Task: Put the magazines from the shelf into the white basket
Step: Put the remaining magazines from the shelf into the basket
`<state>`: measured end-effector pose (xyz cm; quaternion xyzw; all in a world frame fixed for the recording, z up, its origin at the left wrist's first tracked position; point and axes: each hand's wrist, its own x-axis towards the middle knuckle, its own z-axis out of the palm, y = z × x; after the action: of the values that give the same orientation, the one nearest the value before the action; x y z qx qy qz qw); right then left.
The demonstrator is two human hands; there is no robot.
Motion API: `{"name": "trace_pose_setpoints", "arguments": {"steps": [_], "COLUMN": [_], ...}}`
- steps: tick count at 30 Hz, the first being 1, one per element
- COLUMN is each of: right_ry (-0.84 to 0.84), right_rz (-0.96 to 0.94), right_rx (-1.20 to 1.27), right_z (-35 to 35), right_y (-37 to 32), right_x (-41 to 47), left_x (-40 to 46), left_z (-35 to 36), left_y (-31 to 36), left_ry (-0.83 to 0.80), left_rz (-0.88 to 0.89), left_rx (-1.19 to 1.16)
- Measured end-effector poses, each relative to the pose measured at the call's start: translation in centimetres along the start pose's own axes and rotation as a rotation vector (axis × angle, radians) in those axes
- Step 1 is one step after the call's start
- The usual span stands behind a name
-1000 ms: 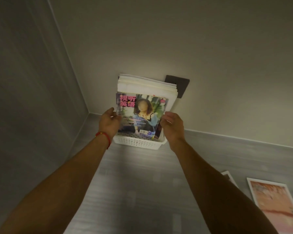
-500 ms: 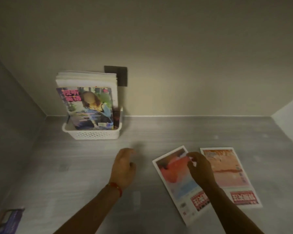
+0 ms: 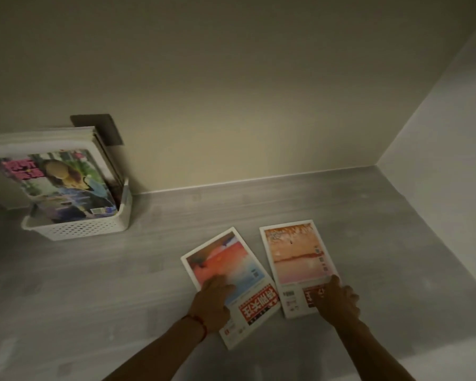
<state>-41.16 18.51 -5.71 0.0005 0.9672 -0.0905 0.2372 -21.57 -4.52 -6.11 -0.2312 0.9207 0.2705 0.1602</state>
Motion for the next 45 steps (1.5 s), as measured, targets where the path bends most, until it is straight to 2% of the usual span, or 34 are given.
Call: {"name": "trace_pose_setpoints", "arguments": {"steps": [3,6,8,10,13,16,20,23,25,27,29,30,32,34,36,37,38,40,41,42,43,45], "right_ry": [0.054,0.144,0.188,0.152,0.195,0.297,0.364,0.346,0.316,0.156,-0.062,-0.092,-0.011,0.156,0.286,0.289,0.210,-0.177,-0.368,-0.472,-0.482,-0.327], "right_rz": [0.004,-0.033,-0.083,-0.185,-0.402,-0.601,-0.804,-0.938,-1.106,-1.317,-1.418,-1.448,-1.438,-1.297,-1.108,-1.014,-0.933,-0.825,-0.813,-0.864,-0.951,-1.102], "right_rx": [-0.042,0.018,0.261,0.504,0.650,0.702,0.671,0.575,0.523,0.471,0.479,0.472,0.423,0.420,0.557,0.679,0.803,0.961,0.946,0.869,0.772,0.637], "right_z": [0.1,-0.2,-0.6,-1.1,-3.0,-6.4,-12.0,-15.3,-17.1,-18.1,-17.8,-17.2,-15.6,-13.8,-11.8,-10.6,-9.5,-6.9,-5.6,-4.5,-3.6,-2.4], "right_y": [0.0,0.7,1.5,2.3,2.9,2.0,-1.5,-5.5,-8.6,-11.7,-14.7,-16.1,-18.7,-20.6,-21.9,-22.5,-23.2,-25.0,-26.0,-27.3,-28.6,-31.8], "right_x": [-0.3,-0.2,0.3,0.4,-0.6,-2.1,-4.1,-6.4,-8.6,-11.2,-13.3,-13.9,-14.7,-14.8,-14.7,-14.7,-14.8,-15.3,-15.8,-16.6,-17.4,-18.7], "left_x": [-0.3,-0.7,-0.7,-0.7,-1.0,-1.3,-1.4,-2.1,-2.7,-3.3,-4.0,-4.4,-5.8,-7.5,-8.8,-9.4,-10.0,-11.4,-11.9,-12.4,-12.7,-13.2], "left_z": [1.1,1.7,1.9,1.8,0.8,-1.9,-7.2,-12.3,-14.9,-16.8,-17.7,-17.9,-18.1,-18.1,-18.1,-18.5,-18.8,-19.7,-20.2,-20.7,-21.4,-22.9], "left_y": [0.3,0.3,0.3,0.5,1.2,2.9,6.2,8.2,8.3,7.3,5.1,3.7,0.5,-2.5,-5.8,-7.3,-8.8,-11.5,-12.6,-13.7,-14.8,-17.0], "left_ry": [-0.015,-0.056,-0.075,-0.083,-0.077,0.114,0.531,0.753,0.780,0.668,0.521,0.479,0.465,0.493,0.549,0.564,0.576,0.583,0.587,0.593,0.600,0.625], "left_rz": [-0.016,-0.030,-0.042,-0.058,-0.094,-0.032,0.131,0.288,0.410,0.442,0.407,0.380,0.297,0.201,0.087,0.019,-0.041,-0.110,-0.118,-0.127,-0.138,-0.144], "left_rx": [0.119,0.200,0.230,0.228,0.063,-0.180,-0.248,-0.226,-0.071,0.021,-0.053,-0.107,-0.266,-0.511,-0.760,-0.846,-0.907,-1.000,-1.033,-1.070,-1.099,-1.135]}}
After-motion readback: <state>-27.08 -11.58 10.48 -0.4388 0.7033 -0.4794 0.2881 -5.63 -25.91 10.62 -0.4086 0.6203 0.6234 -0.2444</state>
